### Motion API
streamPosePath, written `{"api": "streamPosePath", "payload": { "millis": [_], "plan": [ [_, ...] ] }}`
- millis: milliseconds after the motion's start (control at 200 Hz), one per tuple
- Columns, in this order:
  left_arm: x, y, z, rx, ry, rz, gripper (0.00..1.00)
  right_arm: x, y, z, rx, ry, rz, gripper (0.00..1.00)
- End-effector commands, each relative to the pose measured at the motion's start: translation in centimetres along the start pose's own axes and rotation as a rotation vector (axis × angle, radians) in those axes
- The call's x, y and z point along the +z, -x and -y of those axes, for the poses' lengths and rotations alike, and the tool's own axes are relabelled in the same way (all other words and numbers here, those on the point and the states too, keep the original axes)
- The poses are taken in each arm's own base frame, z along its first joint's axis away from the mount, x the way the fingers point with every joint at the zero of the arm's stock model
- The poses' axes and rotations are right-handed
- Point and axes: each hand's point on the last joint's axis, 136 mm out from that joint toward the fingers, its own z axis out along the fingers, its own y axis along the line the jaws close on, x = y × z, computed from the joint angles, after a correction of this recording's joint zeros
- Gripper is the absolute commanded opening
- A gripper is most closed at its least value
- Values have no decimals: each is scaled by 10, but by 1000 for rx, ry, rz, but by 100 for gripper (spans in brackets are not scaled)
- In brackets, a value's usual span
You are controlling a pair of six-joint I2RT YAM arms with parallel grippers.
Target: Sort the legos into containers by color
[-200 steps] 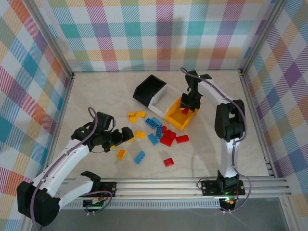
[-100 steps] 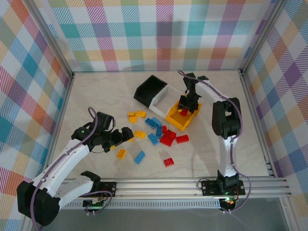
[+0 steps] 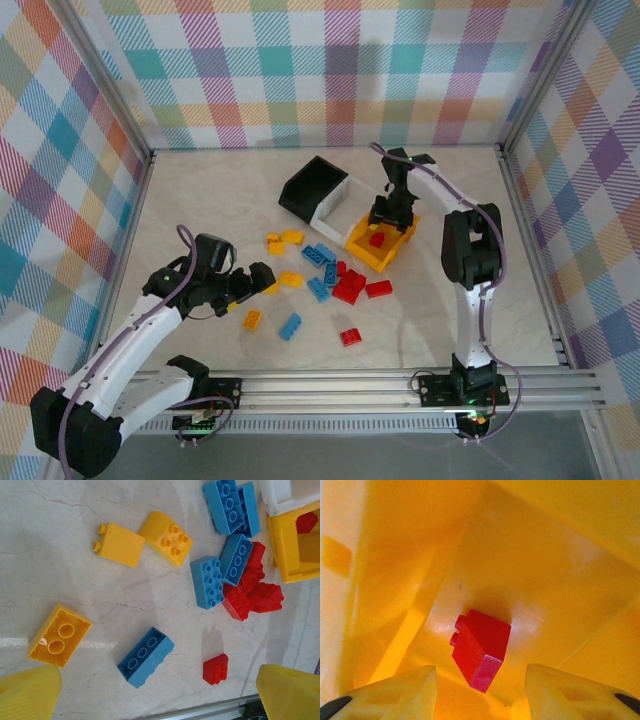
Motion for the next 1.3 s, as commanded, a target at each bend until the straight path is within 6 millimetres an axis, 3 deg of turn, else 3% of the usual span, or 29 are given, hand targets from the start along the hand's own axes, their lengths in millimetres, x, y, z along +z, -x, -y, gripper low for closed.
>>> {"api": "streamPosePath", "payload": {
  "millis": [0,115,240,455,630,800,1015,1295],
  "plan": [
    [-1,-5,-5,-14,15,-9,100,-46,2,-9,-43,41,91,54],
    [2,-4,-3,-13,8,-11,100,-80,-12,-15,-86,80,139,62],
    [5,-1,1,-8,-5,-11,100,-99,-47,-9,-131,89,126,72],
    [14,2,7,21,-21,-32,100,-90,-131,25,-174,16,34,85],
    [22,6,17,43,-35,-58,100,-63,-172,41,-216,7,-48,87],
    [22,11,23,54,-40,-63,100,-38,-181,43,-229,-3,-85,85],
    [19,10,23,59,-30,-67,100,-12,-178,27,-298,-9,-127,85],
    [15,7,17,61,-3,-67,100,12,-173,28,-323,-33,-172,87]
  ]
}}
